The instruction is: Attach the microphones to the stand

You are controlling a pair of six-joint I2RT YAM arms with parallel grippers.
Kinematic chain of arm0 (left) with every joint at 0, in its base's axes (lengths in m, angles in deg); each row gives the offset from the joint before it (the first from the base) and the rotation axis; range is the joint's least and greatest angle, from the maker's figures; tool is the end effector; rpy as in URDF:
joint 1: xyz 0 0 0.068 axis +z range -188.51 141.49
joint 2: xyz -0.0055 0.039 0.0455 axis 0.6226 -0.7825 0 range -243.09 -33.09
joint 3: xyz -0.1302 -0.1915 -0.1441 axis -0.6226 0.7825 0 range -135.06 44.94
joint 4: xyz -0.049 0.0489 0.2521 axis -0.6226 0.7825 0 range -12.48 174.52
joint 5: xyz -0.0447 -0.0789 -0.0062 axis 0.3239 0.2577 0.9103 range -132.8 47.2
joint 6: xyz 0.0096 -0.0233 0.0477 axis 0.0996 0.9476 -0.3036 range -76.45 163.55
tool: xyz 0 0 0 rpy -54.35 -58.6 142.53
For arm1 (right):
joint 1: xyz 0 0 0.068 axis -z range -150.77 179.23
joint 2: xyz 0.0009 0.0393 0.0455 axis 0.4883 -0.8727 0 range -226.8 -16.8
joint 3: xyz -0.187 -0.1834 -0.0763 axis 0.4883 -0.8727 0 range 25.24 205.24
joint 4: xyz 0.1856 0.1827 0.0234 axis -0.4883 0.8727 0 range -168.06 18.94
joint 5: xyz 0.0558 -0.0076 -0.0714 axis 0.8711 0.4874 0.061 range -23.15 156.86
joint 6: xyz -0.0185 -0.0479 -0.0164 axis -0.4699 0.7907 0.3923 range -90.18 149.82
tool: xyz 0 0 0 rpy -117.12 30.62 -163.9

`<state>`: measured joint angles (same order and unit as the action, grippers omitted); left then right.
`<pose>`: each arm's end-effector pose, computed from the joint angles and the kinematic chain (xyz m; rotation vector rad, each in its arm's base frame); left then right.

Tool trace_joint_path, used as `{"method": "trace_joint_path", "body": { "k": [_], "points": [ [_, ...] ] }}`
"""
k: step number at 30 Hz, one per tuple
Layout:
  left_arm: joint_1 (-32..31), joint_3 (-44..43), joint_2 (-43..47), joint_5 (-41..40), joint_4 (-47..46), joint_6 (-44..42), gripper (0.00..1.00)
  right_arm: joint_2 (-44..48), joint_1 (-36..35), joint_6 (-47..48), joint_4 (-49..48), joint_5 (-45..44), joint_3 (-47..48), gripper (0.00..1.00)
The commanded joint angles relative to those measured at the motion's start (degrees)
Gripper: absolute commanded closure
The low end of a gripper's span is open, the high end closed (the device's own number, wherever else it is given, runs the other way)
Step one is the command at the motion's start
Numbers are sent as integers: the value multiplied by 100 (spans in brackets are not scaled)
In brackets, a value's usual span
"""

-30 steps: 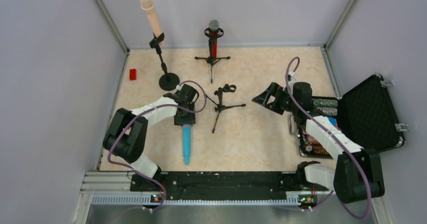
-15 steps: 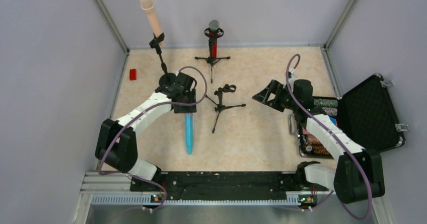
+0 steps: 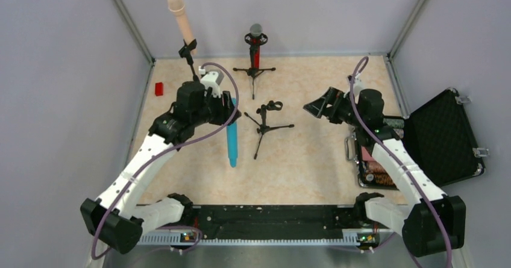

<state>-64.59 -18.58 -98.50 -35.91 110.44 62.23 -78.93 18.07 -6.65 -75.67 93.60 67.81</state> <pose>0.2197 -0.1123 0.3429 0.2141 2.2211 -0.5683 0.2380 0.0633 0.2819 0.1263 2.0425 0.9902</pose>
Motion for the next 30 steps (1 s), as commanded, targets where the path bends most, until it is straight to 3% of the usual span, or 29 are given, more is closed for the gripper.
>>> {"method": "trace_joint_path", "body": {
  "k": [1,8,19,30],
  "points": [
    [-6,33,583,1254,-1322,-133,100,406,-66,194,-607,458,352,2],
    [-6,13,714,2251,-2391,395,100,564,-263,78,-1630,1566,409,2],
    [-4,52,-23,4089,-4124,1924,100,151,-1570,336,-2360,1803,741,5],
    [-11,334,-51,4183,-4585,2296,100,-636,-2257,-256,-3252,1918,1093,11]
  ]
}}
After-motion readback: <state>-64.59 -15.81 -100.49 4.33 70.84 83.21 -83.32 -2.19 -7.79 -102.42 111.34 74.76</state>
